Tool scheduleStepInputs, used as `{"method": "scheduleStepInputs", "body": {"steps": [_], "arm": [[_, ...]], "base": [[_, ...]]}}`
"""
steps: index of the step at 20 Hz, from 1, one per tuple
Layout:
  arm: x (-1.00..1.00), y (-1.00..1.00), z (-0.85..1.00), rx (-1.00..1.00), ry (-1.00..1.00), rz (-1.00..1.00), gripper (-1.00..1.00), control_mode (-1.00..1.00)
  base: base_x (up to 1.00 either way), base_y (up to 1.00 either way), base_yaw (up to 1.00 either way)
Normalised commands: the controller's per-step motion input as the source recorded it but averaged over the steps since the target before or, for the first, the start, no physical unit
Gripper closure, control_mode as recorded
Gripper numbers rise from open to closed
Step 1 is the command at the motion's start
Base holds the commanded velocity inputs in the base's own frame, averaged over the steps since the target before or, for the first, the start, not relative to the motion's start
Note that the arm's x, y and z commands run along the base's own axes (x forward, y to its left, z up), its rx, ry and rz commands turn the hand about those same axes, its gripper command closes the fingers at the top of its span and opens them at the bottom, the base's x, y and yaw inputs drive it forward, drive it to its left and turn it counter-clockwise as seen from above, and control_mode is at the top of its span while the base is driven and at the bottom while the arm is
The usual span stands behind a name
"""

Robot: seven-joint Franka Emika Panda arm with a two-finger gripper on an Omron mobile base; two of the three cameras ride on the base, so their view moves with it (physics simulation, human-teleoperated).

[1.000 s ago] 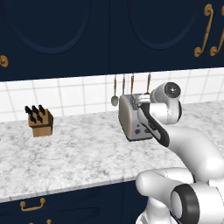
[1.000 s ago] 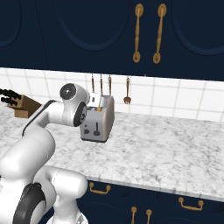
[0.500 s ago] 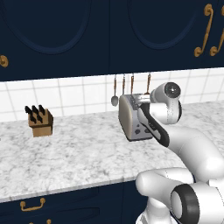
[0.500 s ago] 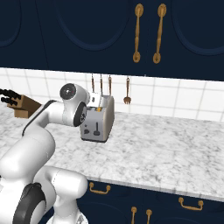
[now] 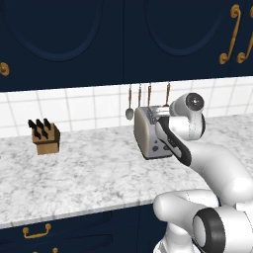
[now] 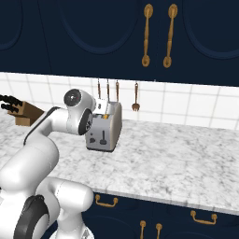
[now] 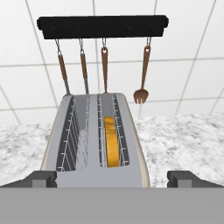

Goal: Start the toaster. Once the lever pops up, take the bread to the plate on the dining counter.

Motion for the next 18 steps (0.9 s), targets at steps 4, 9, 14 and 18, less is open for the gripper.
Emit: {"method": "scheduleStepInputs", "body": {"steps": [4,9,14,18], "arm": [[0.00,0.00,0.00,0.00,0.00,0.00,-1.00,-1.00],[0.00,0.00,0.00,0.00,0.00,0.00,-1.00,-1.00],[0.00,0.00,0.00,0.00,0.00,0.00,-1.00,-1.00],[0.00,0.00,0.00,0.00,0.00,0.00,-1.00,-1.00]], "base": [[0.00,0.00,0.00],[0.00,0.00,0.00],[0.00,0.00,0.00],[0.00,0.00,0.00]]}}
